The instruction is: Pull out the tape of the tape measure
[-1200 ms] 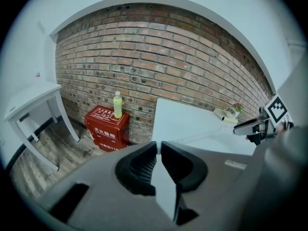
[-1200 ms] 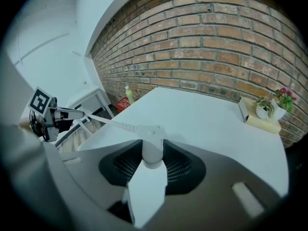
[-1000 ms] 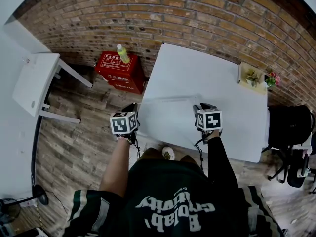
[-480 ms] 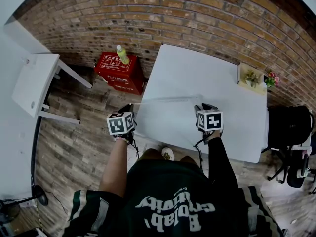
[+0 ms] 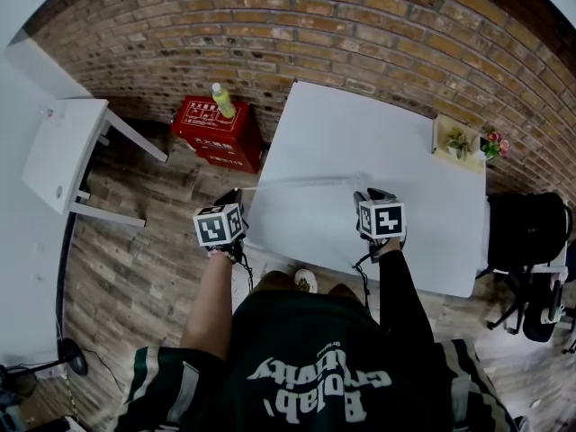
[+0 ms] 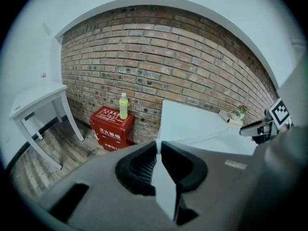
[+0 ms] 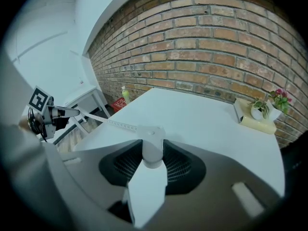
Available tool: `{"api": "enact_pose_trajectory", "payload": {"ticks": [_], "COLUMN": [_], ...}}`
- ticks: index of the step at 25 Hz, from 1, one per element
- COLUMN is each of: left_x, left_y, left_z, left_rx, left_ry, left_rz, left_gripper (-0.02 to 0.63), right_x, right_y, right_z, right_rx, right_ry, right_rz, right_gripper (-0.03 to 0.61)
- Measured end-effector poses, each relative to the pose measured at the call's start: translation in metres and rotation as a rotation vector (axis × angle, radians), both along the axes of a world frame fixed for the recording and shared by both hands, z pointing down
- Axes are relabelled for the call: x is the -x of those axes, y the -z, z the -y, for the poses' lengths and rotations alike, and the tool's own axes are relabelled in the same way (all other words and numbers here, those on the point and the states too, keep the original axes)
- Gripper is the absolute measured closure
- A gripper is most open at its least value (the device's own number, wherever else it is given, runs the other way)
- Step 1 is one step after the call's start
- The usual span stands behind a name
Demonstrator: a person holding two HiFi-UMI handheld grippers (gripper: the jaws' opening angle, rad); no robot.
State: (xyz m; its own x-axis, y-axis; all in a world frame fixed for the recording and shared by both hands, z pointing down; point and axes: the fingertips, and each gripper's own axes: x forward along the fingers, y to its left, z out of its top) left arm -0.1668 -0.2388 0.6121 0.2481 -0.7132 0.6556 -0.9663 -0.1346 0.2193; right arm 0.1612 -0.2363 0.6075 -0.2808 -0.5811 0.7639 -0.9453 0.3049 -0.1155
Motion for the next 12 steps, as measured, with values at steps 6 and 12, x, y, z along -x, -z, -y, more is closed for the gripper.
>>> {"api": "enact_pose_trajectory", "payload": {"ticks": [6, 12], "left_x": [-0.0001, -0.0012], "left_y": [0.0025, 0.0028], "left_z": [0.0020, 0.0032], "left_rx": [-0.007, -0.008], "left_ry": [-0.008, -0.012], "left_rz": [0.006, 0.012], "left_gripper": [0.575, 0.575], "right_x": [0.0007, 0.0029], "right_y": [0.0005, 0.0012], "right_z": [0.0007, 0.0024], "right_rx": [0.001, 0.000], "right_ry": [-0.003, 0.005], "right_rz": [-0.003, -0.016], "right_gripper": [0.430, 0.430]}}
